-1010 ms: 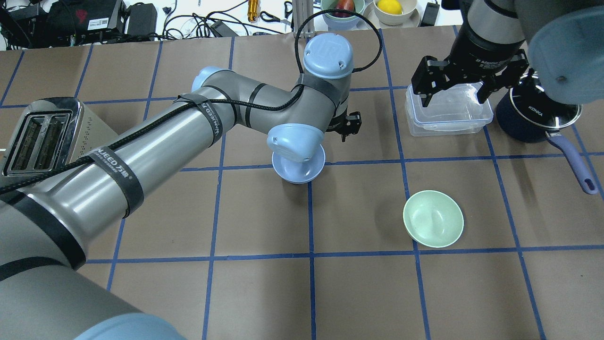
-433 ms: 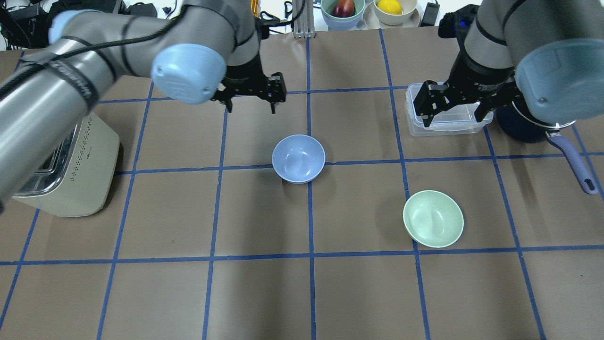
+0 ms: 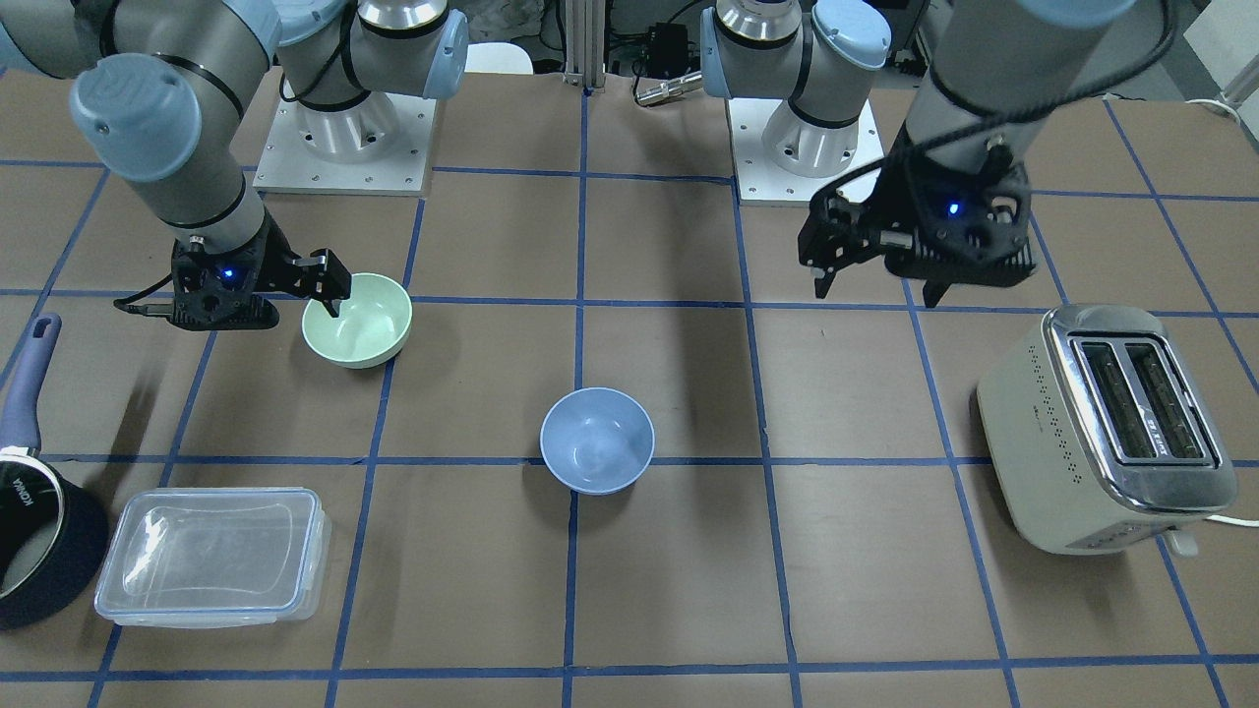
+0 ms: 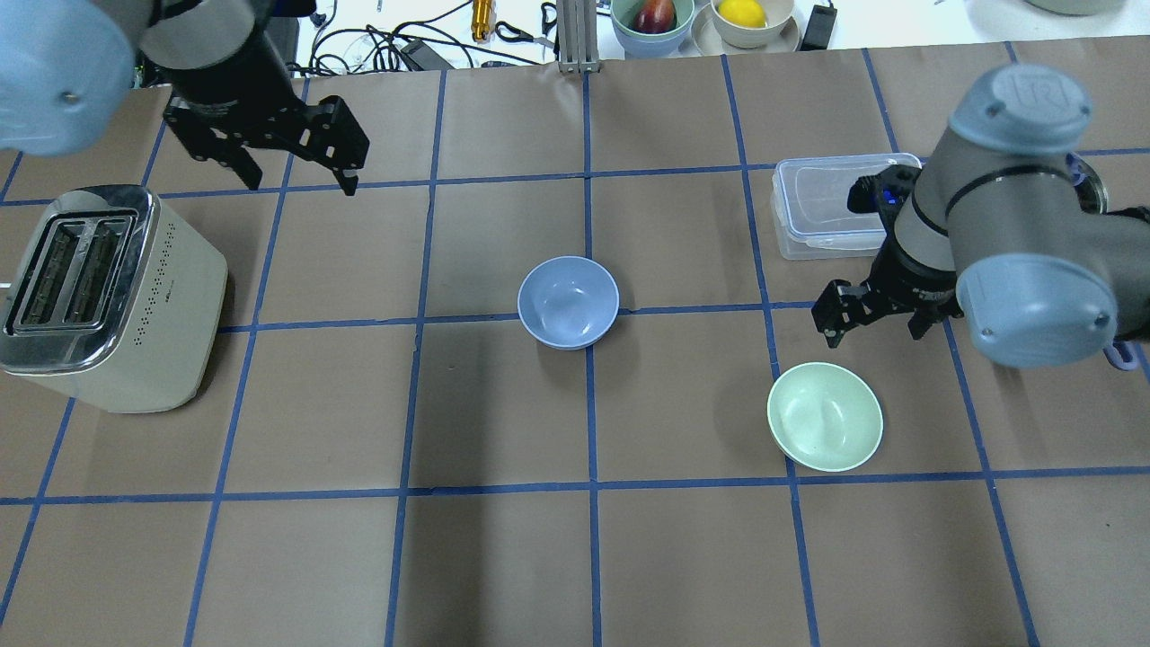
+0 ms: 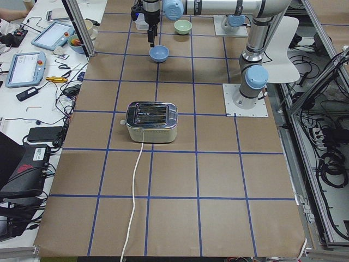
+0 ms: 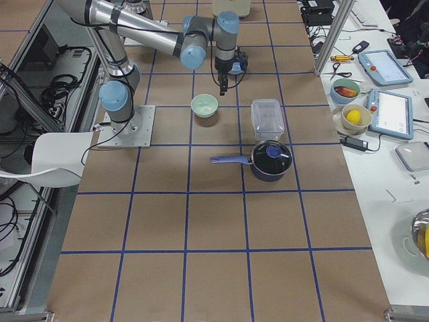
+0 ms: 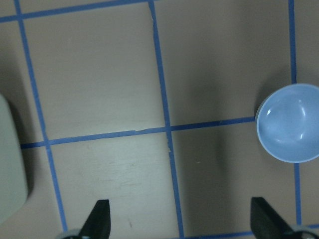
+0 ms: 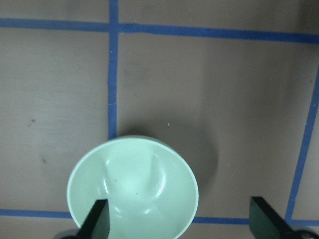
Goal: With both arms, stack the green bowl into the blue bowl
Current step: 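Lower the right gripper onto the pale green bowl and grasp its rim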
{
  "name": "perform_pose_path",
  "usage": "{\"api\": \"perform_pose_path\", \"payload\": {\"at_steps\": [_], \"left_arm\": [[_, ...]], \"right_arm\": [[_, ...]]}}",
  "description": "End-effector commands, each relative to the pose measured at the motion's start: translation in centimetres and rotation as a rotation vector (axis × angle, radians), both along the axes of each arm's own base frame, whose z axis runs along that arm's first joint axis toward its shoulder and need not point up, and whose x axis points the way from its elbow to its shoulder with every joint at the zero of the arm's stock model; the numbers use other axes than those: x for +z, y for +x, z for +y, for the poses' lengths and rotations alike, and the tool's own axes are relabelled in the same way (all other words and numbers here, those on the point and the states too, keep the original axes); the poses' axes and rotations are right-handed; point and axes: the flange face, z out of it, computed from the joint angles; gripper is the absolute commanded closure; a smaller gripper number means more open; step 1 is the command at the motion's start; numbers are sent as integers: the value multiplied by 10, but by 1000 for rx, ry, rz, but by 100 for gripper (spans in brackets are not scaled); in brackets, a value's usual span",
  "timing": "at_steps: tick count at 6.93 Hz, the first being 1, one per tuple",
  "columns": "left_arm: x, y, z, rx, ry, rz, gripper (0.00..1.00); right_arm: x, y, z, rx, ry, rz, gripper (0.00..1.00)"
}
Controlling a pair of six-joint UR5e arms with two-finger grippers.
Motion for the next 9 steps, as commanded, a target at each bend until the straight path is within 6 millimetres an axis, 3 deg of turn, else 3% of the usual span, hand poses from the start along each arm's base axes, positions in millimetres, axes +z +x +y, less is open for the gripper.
{"api": "perform_pose_path", "payload": {"at_steps": [1,2,3,4,5,7,9], "left_arm": [[-8,3,22,4,1,2,0],[-21,3,15,7,-70,5,0],[-21,0,18,2,-75,5,0],[-19,0,22,0,-64,-1,0],[-22,-1,23,-1,-49,4,0],[-14,-2,22,-10,-66,28,0],[-15,-3,23,-7,-63,26,0]], "right_arm": [[-62,-24,40,-57,86,-34,4],[-87,-23,51,-61,75,-28,10],[-106,-22,55,-67,73,-28,40],[-105,-22,54,-69,70,-27,91],[-103,-23,52,-70,64,-27,100],[-92,-25,41,-79,33,-28,100],[-50,-23,-1,-125,-11,-122,100]]}}
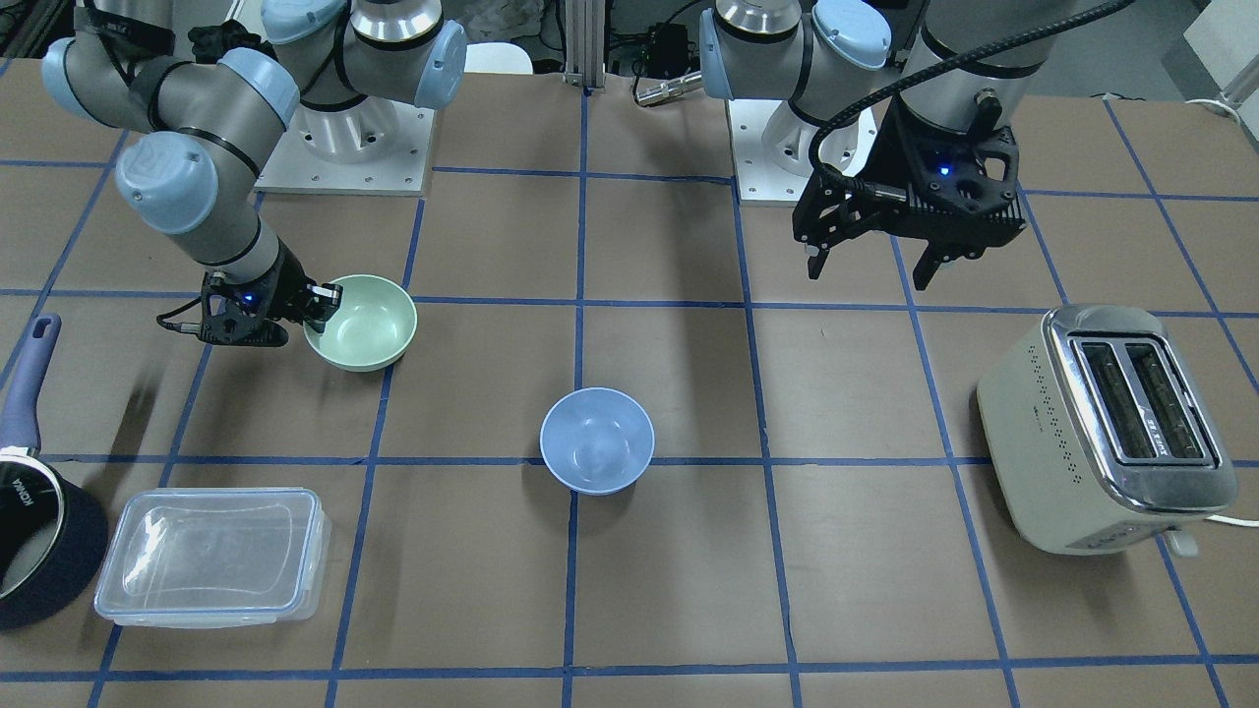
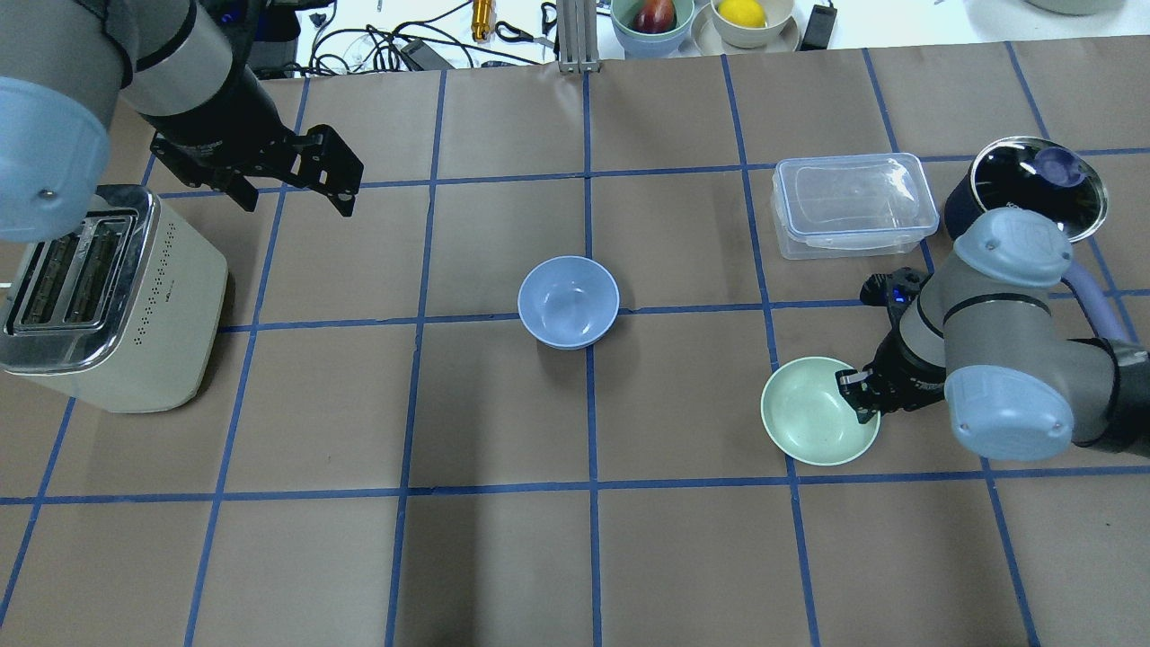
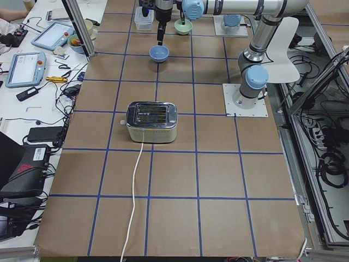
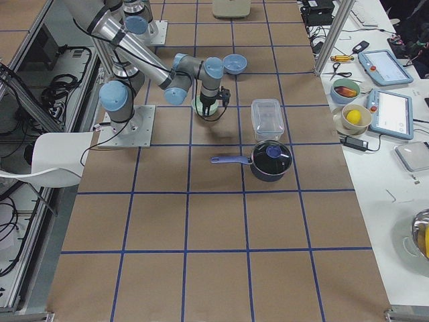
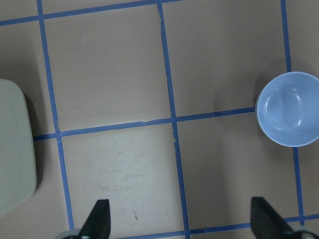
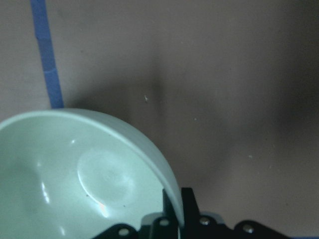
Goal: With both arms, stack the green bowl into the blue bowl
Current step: 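Lower the right gripper onto the pale green bowl and grasp its rim, then carry the green bowl with the right gripper and lower it into the blue bowl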
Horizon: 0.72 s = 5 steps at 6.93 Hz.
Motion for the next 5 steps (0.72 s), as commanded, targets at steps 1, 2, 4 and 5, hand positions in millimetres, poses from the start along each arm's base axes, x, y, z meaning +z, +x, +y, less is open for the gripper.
{"api": "perform_pose_path", "payload": {"at_steps": [1,2,4,5], "left_arm": [[2,-1,1,0,-3,0,0],[1,-1,1,0,-2,0,0],[0,1,1,2,1,-5,0],[-3,0,2,1,6,-6,0]], "right_arm": [[54,8,-51,-53,-28,-143,100],[66,19,-83,-82,-25,-225,100],[90,133,-129,-134,-30,-210,100],[84,195,-142,-145,-9,-198,100]]}}
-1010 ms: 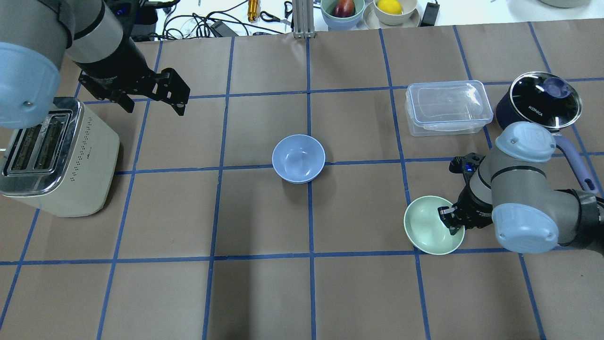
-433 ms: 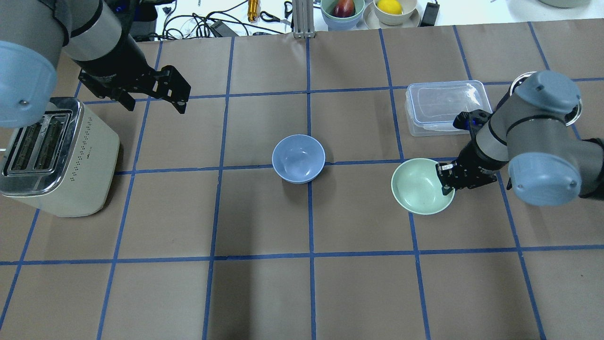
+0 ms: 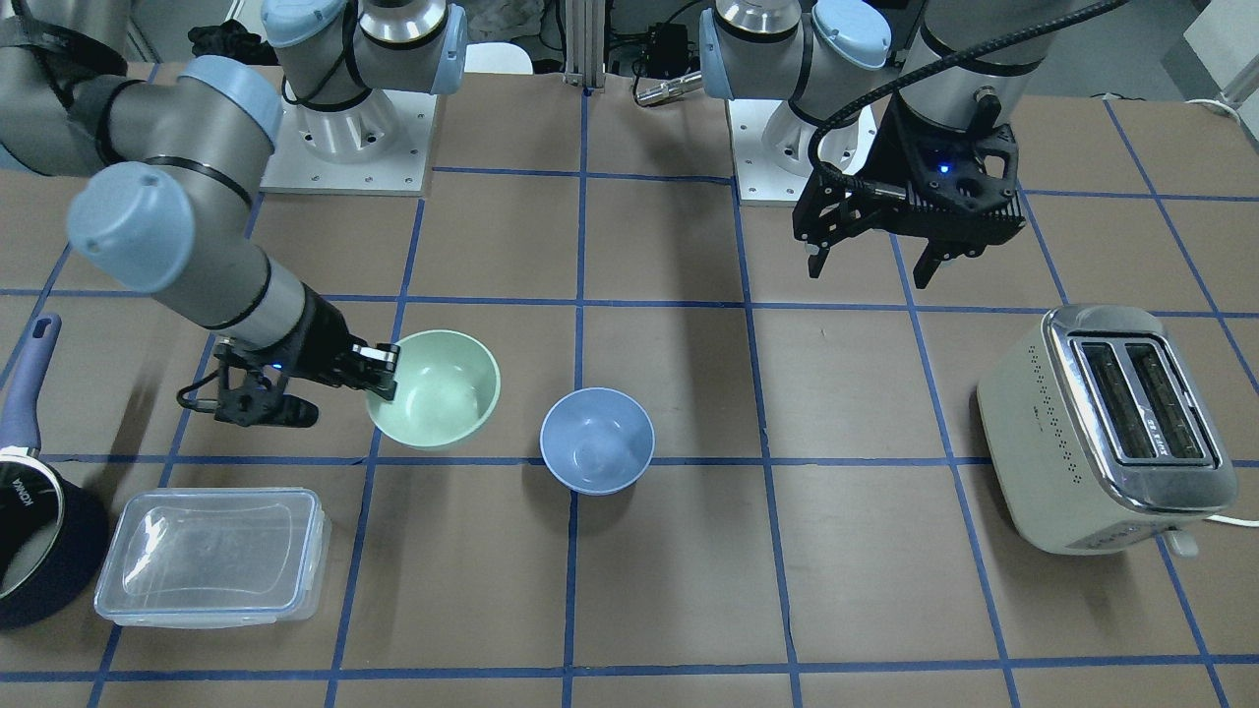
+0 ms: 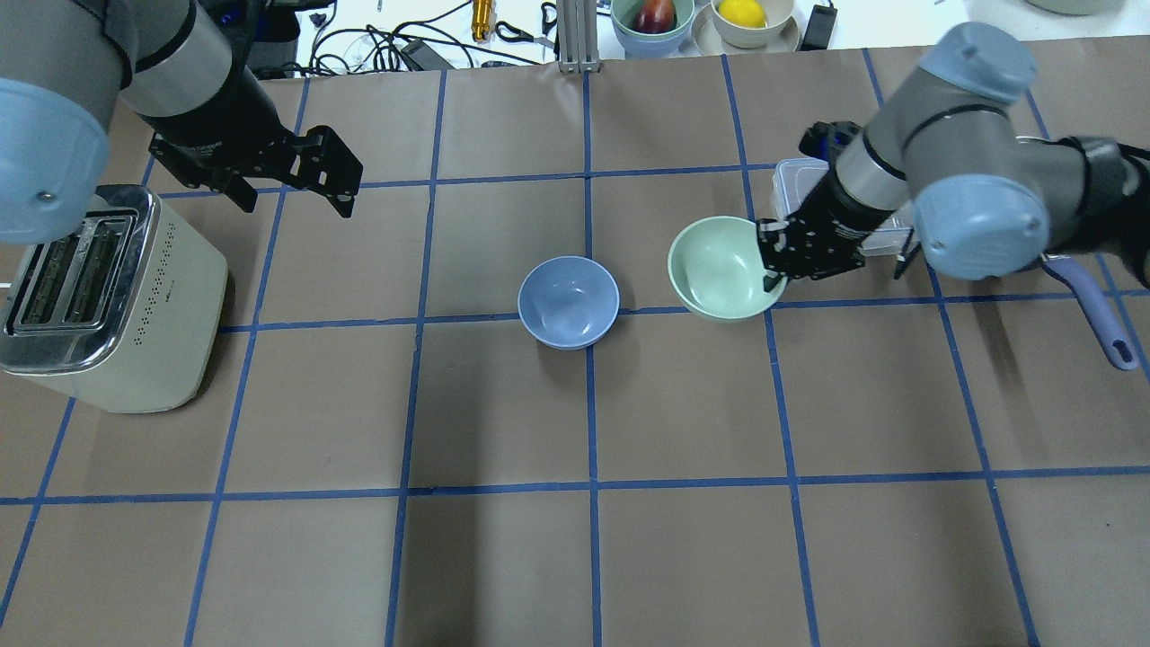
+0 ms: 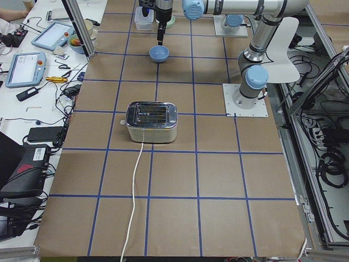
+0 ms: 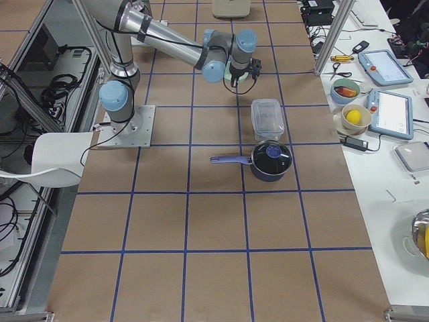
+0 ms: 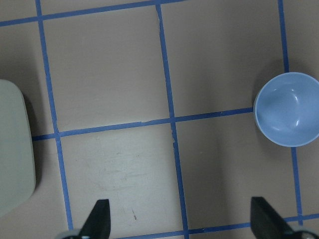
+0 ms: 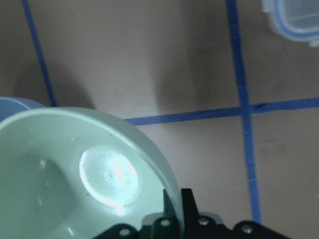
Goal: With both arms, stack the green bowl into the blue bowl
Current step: 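Carry the green bowl with the right gripper and lower it into the blue bowl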
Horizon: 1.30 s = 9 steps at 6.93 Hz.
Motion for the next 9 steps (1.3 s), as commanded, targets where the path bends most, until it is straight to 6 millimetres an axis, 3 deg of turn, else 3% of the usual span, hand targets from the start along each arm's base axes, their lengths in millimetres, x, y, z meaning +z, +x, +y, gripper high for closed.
{"api": "perform_pose_path", "payload": {"at_steps": [1,2,3,6,7,8,9], "left_arm": [[-2,0,2,0,4,-3,0],[-2,0,2,0,4,-3,0],[-1,0,2,0,2,-3,0],[-2,0,1,0,4,0,0],[-2,0,1,0,4,-2,0],[-2,-1,1,-1,4,3,0],[-2,-1,1,-1,4,3,0]], "right_arm": [[-26,112,-24,14,57,12,100],[-42,147,-27,56,71,-14,100],[-50,165,-27,72,79,-11,100],[-60,159,-25,93,79,53,100],[-60,160,-26,93,80,49,93],[-59,160,-28,93,72,49,1],[-52,157,-29,88,61,50,0]]}}
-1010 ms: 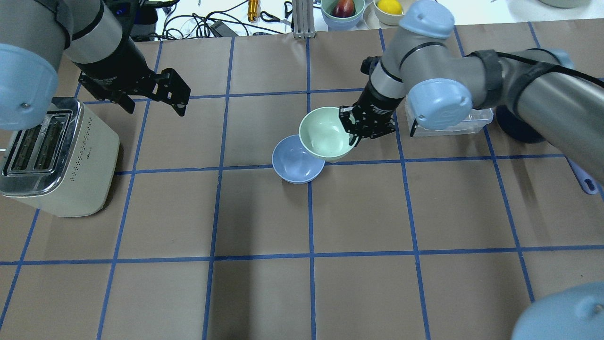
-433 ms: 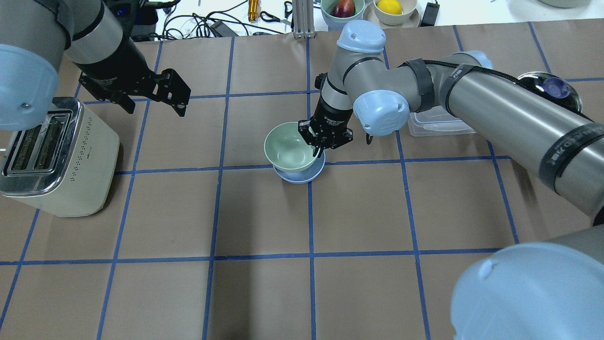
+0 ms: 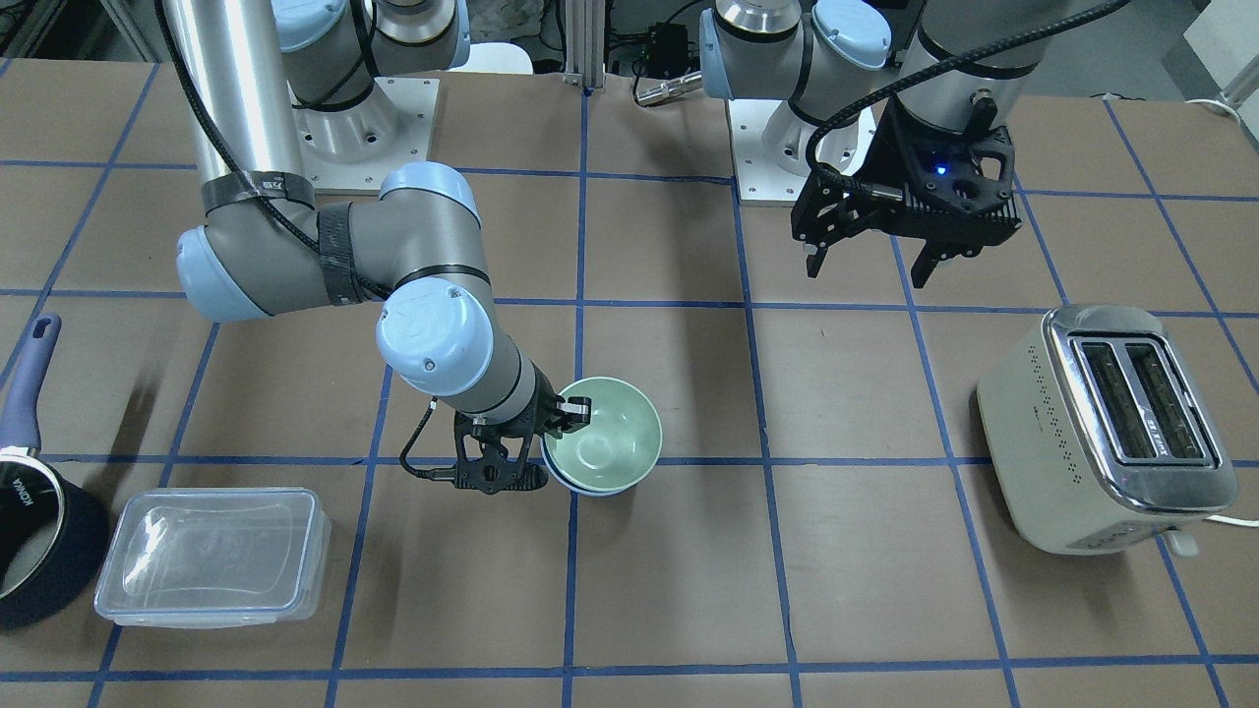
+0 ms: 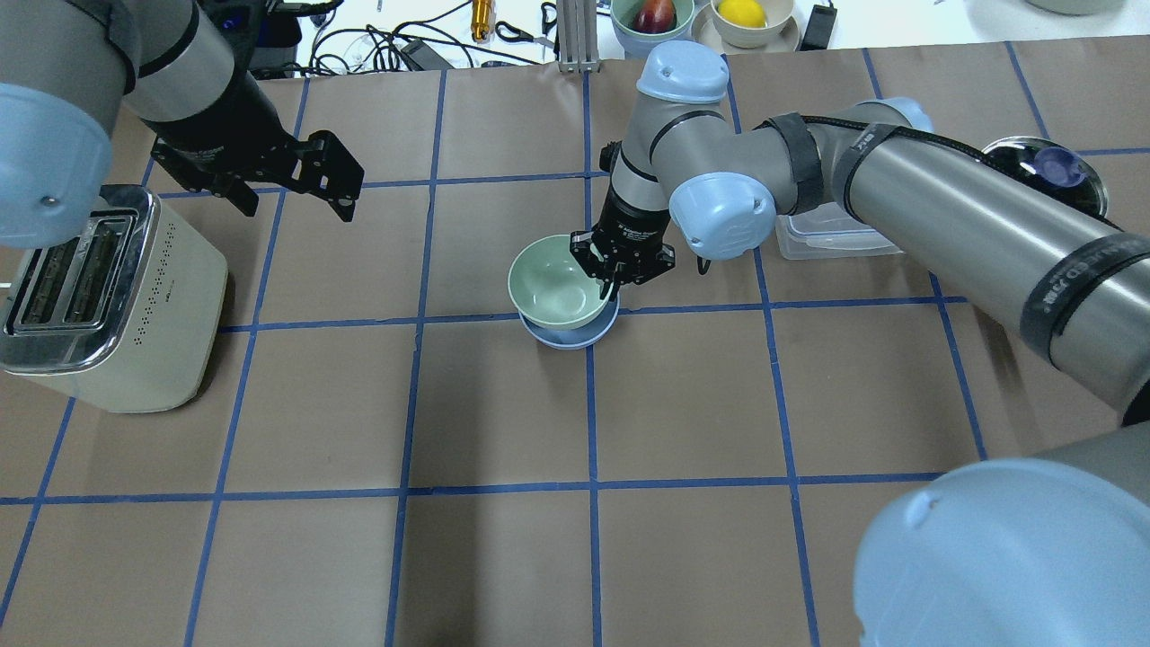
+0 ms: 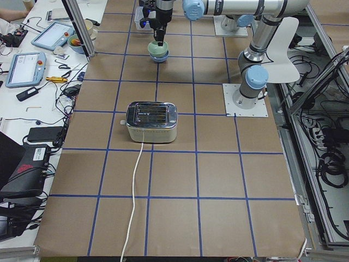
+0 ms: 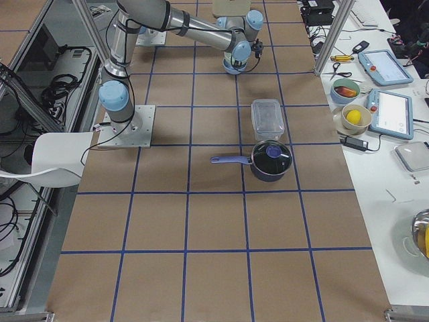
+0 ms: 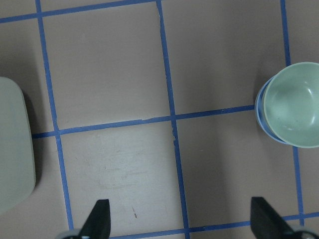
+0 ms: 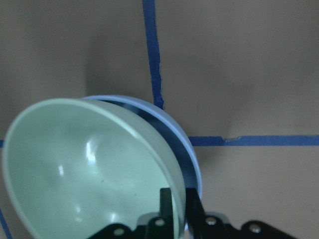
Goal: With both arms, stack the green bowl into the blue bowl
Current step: 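Open the right gripper and lift it away from the stacked bowls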
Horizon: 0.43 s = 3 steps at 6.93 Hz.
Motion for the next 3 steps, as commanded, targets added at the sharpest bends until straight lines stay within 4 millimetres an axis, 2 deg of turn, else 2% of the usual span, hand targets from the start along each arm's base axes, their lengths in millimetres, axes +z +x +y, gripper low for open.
{"api": "perform_pose_path", "payload": {"at_steps": [1,2,3], "left_arm": [[0,0,0,0,0,0,0],[-1,0,0,0,2,0,0],[2,0,0,0,-4,-3,0]], "right_arm": [[21,-10,-5,-13,-33,3,0],[59,-23,-5,-20,-79,49,0],[113,-44,3,4,-121,149,0]]}}
